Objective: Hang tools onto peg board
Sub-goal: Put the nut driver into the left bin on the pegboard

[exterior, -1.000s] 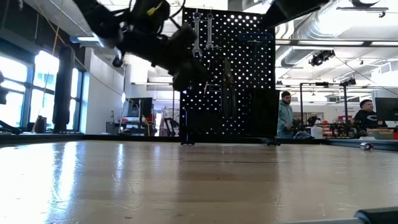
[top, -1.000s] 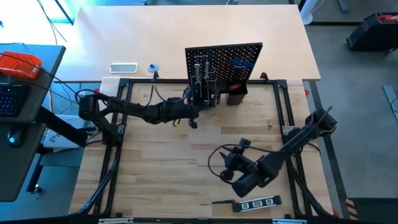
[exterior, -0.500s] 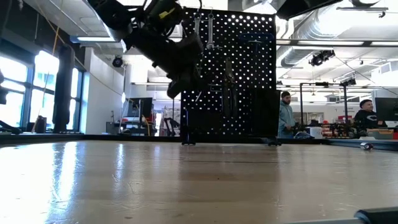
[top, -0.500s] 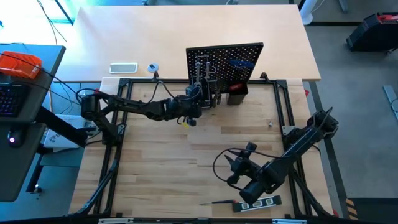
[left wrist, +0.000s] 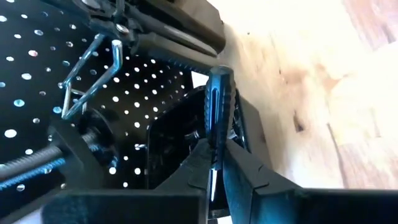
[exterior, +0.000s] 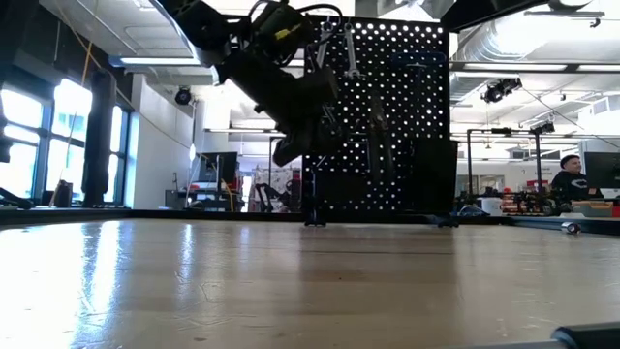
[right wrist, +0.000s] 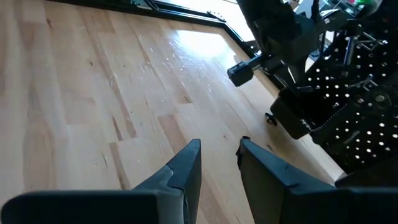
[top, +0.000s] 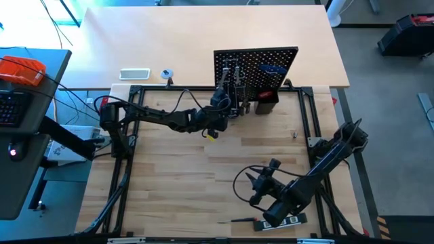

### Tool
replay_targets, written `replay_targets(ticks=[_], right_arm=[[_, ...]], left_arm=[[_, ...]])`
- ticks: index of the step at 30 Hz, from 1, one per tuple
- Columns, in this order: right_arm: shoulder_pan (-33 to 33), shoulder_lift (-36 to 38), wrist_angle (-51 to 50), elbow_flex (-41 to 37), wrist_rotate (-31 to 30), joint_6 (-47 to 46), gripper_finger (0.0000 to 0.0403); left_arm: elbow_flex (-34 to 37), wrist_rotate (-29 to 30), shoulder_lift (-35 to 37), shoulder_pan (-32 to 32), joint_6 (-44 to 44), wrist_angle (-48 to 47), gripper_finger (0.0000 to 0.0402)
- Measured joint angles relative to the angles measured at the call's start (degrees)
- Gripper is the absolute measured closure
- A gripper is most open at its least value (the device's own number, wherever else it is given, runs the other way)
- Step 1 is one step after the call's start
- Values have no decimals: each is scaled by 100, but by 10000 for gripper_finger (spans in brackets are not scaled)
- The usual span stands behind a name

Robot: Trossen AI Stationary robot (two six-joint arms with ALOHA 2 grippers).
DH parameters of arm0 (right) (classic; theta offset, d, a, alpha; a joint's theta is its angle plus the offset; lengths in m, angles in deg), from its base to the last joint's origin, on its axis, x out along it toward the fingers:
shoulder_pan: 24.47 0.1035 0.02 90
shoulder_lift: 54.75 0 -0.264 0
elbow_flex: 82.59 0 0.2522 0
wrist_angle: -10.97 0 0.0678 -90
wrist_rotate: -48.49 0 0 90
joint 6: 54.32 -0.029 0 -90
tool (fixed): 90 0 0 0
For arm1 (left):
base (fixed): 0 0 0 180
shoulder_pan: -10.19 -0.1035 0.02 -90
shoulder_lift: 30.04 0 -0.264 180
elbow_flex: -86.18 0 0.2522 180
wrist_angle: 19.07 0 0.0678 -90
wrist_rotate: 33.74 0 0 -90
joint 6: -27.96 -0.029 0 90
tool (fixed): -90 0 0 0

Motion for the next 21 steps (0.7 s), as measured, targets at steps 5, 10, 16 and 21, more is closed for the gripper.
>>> replay_targets(ticks=[5,10,16,21], right_arm=[[31,-34,24,4,-49,-2,302],[49,-40,26,4,-92,-29,302],[50,-40,38,4,-96,-44,302],[50,-40,72,4,-96,-61,302]], left_arm=[[-18,4,3,-5,-47,-10,382],[-18,-70,3,-7,52,-70,377],[-18,34,3,-31,117,0,326],[-18,161,3,-108,209,222,291]])
